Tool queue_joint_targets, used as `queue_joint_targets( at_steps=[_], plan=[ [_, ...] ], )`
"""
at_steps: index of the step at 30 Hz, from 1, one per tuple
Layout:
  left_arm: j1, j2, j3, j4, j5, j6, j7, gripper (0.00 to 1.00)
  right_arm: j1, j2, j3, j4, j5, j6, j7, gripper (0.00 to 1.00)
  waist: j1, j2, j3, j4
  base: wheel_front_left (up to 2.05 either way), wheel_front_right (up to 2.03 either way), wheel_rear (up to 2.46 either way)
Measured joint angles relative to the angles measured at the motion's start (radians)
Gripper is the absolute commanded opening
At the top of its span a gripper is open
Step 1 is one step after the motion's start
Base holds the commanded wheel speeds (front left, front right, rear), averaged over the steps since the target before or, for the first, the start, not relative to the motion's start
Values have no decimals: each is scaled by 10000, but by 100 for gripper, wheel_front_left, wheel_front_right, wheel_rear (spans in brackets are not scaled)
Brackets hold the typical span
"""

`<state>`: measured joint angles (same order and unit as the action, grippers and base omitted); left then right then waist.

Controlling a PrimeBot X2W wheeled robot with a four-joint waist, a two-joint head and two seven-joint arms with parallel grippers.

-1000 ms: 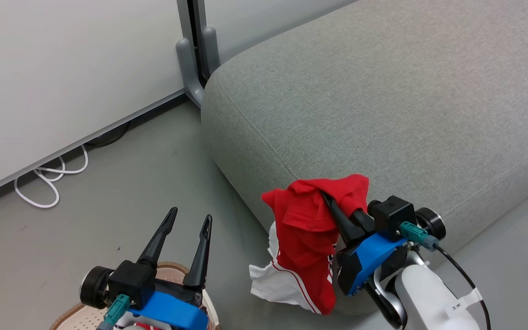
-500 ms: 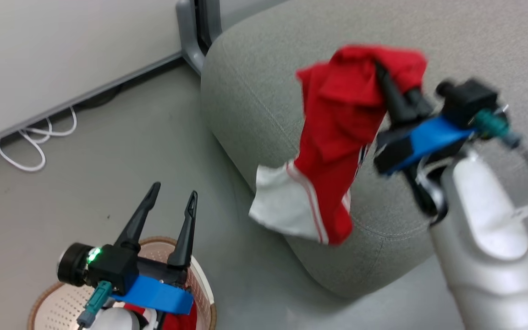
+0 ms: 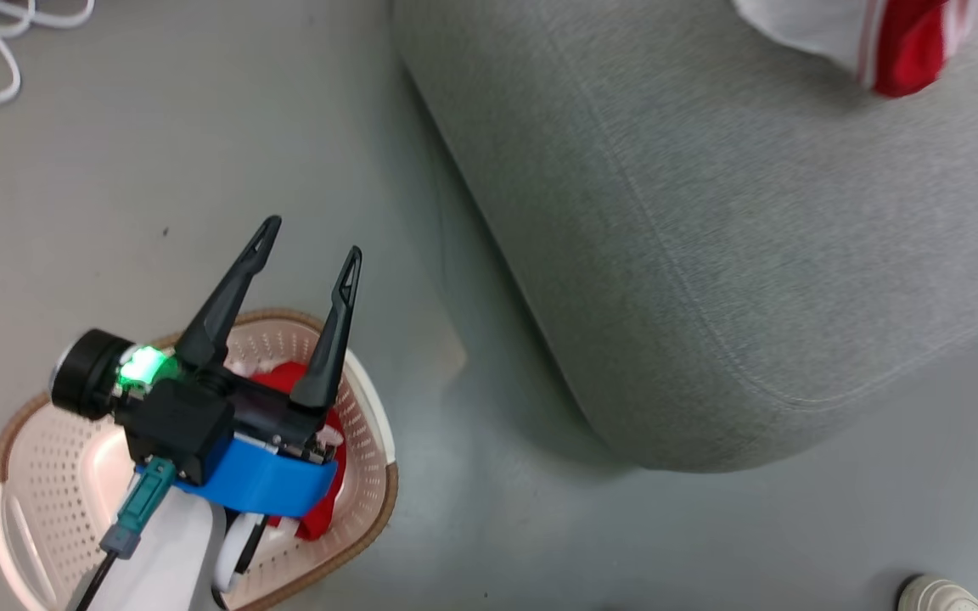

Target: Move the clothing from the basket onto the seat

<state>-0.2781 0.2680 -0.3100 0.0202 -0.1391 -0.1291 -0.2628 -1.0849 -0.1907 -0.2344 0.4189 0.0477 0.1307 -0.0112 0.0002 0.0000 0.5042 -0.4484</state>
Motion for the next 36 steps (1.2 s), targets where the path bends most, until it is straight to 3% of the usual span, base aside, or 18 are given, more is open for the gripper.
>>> queue_joint_targets(
  at_steps=[8, 14, 27, 29, 31, 32, 33, 36],
  plan=[
    [-917, 343, -366, -629, 121, 0, 238, 100, -713, -767, -1390, 1099, -100, 0, -226, 0, 0, 0, 1458, 670, 0, 0, 0],
    [-1288, 508, -525, -888, 198, 0, 401, 100, -716, -775, -2391, 2385, -171, 0, -654, 0, 0, 0, 2329, 1147, 0, 0, 0],
    [-1403, 591, -644, -894, 247, 63, 437, 100, -627, -754, -3801, 4729, -1156, 0, -1244, 0, -1, 0, 2611, 1646, 0, 0, 0],
    [-1405, 583, -654, -859, 238, 90, 410, 100, -631, -773, -3870, 4963, -1258, 0, -1377, 37, -1, 0, 2554, 1660, 0, 0, 0],
    [-1406, 568, -671, -823, 222, 109, 399, 100, -633, -784, -3931, 5145, -1315, 0, -1492, 49, -2, 0, 2488, 1660, 0, 0, 0],
    [-1407, 554, -688, -805, 198, 111, 397, 100, -642, -809, -3960, 5244, -1344, 0, -1507, 85, -2, 0, 2459, 1662, 0, 0, 0],
    [-1408, 548, -708, -788, 190, 134, 384, 100, -647, -842, -3990, 5319, -1348, 0, -1570, 100, -2, 0, 2430, 1666, 0, 0, 0],
    [-1423, 546, -736, -723, 190, 155, 334, 100, -685, -930, -4050, 5545, -1429, 0, -1689, 100, -2, 0, 2355, 1666, 0, 0, 0]
  ],
)
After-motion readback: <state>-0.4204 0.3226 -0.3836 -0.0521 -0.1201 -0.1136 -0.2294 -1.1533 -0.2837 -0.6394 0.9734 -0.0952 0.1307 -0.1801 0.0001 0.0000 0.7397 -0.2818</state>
